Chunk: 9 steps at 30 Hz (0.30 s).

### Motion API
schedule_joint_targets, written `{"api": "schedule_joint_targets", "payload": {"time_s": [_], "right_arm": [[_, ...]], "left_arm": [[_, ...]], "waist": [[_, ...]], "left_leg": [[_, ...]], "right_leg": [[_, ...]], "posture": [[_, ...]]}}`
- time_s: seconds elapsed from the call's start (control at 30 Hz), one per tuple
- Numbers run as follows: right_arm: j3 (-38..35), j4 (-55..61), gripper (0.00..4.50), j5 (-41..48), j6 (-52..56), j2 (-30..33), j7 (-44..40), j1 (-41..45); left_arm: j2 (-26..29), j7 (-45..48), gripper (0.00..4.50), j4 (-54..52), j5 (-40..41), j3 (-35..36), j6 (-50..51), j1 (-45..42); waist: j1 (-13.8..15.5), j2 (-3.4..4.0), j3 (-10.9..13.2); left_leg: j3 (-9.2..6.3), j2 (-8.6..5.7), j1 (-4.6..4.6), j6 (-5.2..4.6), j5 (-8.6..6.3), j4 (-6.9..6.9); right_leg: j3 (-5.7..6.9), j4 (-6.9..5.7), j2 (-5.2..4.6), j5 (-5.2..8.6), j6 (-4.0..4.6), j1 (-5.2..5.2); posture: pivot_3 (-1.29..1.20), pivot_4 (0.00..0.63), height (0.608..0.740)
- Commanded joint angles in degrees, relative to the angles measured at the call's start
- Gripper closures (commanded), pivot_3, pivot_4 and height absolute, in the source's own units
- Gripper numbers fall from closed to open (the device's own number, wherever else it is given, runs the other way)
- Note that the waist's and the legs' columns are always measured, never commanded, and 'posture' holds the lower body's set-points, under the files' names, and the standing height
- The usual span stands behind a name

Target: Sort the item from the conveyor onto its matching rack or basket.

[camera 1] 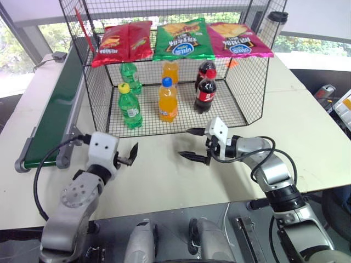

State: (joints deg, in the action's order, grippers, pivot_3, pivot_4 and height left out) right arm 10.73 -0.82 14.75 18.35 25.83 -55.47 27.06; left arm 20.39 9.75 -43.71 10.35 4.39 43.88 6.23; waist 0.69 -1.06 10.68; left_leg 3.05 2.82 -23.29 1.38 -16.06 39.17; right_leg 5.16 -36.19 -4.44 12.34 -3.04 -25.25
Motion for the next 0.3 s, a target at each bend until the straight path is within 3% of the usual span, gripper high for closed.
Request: {"api": "schedule_joint_targets", "payload": {"time_s": [0.03,0.3], "right_arm": [[-1.0,1.6,0.0,0.4,-0.6,0.3,0.3,-0.4],[-1.3,1.0,0.0,0.2,-0.9,0.6,0.5,-0.3]], "left_arm": [[-1.3,0.2,0.03,-1.4,0.1,0.6,-3.1,2.6],[-3.1,-0.8,0.03,2.2,-1.8,-1.1,-6.1,5.7]], "waist": [[0.1,0.0,0.0],[0.0,0.01,0.0]], "left_leg": [[0.0,0.0,0.0,0.0,0.0,0.0],[0.0,0.0,-0.01,0.0,0.0,0.01]], "right_leg": [[0.0,0.0,0.0,0.0,0.01,0.0],[0.0,0.01,-0.01,0.05,0.09,0.0]], "posture": [[0.0,0.15,0.74],[0.0,0.15,0.74]]}}
